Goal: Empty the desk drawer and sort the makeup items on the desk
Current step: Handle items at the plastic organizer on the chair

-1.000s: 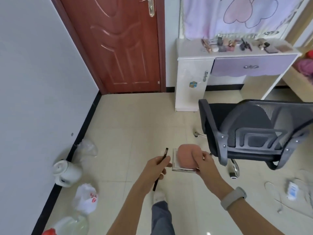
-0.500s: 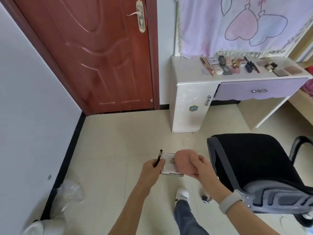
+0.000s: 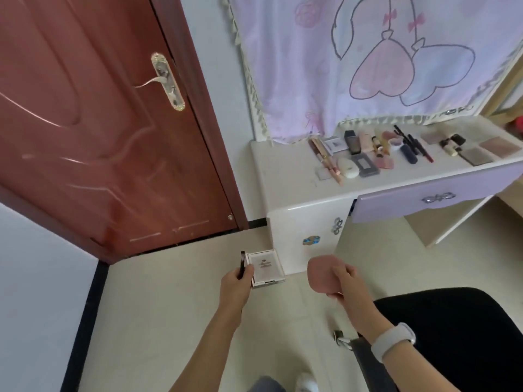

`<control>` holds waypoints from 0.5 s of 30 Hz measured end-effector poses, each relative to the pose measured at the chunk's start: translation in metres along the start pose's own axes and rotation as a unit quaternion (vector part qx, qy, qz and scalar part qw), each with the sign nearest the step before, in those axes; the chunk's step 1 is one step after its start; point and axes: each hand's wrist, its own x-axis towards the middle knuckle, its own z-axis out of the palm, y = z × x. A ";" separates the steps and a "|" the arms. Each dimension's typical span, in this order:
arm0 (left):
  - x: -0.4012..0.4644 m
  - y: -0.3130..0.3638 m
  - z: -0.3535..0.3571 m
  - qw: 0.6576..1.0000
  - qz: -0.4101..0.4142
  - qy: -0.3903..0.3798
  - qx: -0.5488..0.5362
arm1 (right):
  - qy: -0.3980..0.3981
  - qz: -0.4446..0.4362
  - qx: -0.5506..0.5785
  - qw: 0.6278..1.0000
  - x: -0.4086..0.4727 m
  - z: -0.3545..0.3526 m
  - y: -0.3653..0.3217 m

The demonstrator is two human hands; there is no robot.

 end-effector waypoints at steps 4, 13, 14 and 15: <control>0.060 0.040 0.041 1.000 -0.003 -0.014 0.000 | 0.055 0.009 0.032 0.998 0.060 -0.008 -0.034; 0.204 0.128 0.118 0.995 0.018 -0.087 0.045 | 0.098 -0.003 0.048 0.994 0.175 0.008 -0.100; 0.217 0.137 0.121 0.994 0.022 -0.090 0.051 | 0.098 -0.002 0.044 0.994 0.184 0.013 -0.108; 0.229 0.145 0.125 0.994 0.022 -0.090 0.054 | 0.097 -0.002 0.037 0.995 0.192 0.018 -0.116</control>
